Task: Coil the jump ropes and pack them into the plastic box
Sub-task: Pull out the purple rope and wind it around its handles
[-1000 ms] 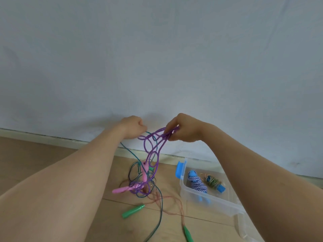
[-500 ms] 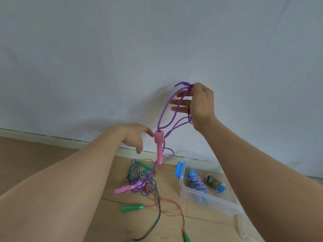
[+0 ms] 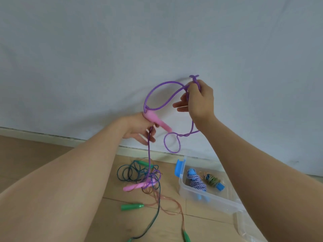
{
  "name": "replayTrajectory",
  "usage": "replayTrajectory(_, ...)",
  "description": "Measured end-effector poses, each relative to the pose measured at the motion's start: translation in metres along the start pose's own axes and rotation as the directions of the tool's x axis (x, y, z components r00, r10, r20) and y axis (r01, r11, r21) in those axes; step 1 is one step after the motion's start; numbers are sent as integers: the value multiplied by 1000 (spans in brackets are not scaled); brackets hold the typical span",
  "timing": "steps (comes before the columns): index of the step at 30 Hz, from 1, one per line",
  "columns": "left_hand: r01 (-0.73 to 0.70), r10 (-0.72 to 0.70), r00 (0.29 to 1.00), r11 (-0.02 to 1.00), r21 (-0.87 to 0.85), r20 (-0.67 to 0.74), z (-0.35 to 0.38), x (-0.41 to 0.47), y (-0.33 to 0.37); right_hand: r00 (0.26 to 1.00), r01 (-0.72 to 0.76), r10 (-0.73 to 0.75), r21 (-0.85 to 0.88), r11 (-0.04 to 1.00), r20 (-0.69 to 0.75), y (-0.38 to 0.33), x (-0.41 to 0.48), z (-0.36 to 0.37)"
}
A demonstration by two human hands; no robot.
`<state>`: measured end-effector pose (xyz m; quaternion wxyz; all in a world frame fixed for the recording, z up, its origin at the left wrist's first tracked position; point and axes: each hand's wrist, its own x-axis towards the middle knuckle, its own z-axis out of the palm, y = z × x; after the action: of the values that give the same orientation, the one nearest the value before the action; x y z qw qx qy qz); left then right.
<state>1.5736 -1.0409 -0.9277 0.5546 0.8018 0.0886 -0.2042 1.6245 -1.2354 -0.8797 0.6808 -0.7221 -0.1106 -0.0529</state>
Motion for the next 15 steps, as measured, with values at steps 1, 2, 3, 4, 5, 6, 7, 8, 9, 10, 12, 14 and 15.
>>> replayTrajectory(1, -48, 44, 994, 998, -38, -102, -1, 2, 4, 1000, -20, 21, -34, 999, 16, 5, 4, -1)
replayTrajectory(2, -99, 78, 977, 990, -98, -198, -3, 5, 8, 998, -51, 54, -68, 996, 44, 10, 6, -3)
replayTrajectory(3, -157, 106, 953, 974, -166, -282, -4, 8, 13, 992, -91, 100, -111, 990, 80, 15, 8, -3)
replayTrajectory(4, -208, 120, 925, 954, -216, -360, -5, 10, 19, 980, -138, 159, -164, 977, 123, 20, 9, -3)
replayTrajectory(5, -248, 123, 896, 936, -249, -427, -6, 13, 24, 958, -189, 230, -223, 956, 172, 25, 8, -2)
replayTrajectory(6, -274, 118, 873, 921, -276, -474, -8, 15, 29, 924, -241, 308, -282, 929, 227, 29, 5, -1)
replayTrajectory(7, -290, 106, 862, 906, -310, -496, -8, 18, 34, 877, -291, 388, -328, 899, 285, 32, 1, 2)
replayTrajectory(8, -293, 89, 863, 890, -349, -497, -8, 20, 38, 821, -342, 461, -354, 870, 338, 35, -2, 6)
replayTrajectory(9, -288, 67, 871, 872, -395, -487, -7, 22, 41, 763, -396, 519, -357, 846, 385, 37, -5, 10)
replayTrajectory(10, -285, 48, 879, 851, -441, -475, -6, 24, 43, 714, -444, 558, -342, 828, 424, 37, -7, 14)
replayTrajectory(12, -287, 40, 892, 820, -495, -451, -5, 27, 45, 671, -490, 579, -309, 815, 463, 37, -9, 22)
replayTrajectory(14, -329, 77, 892, 787, -522, -446, -6, 30, 43, 687, -442, 562, -348, 827, 461, 36, -10, 26)
replayTrajectory(15, -357, 106, 887, 776, -520, -449, -7, 31, 39, 717, -389, 530, -371, 843, 452, 36, -9, 27)
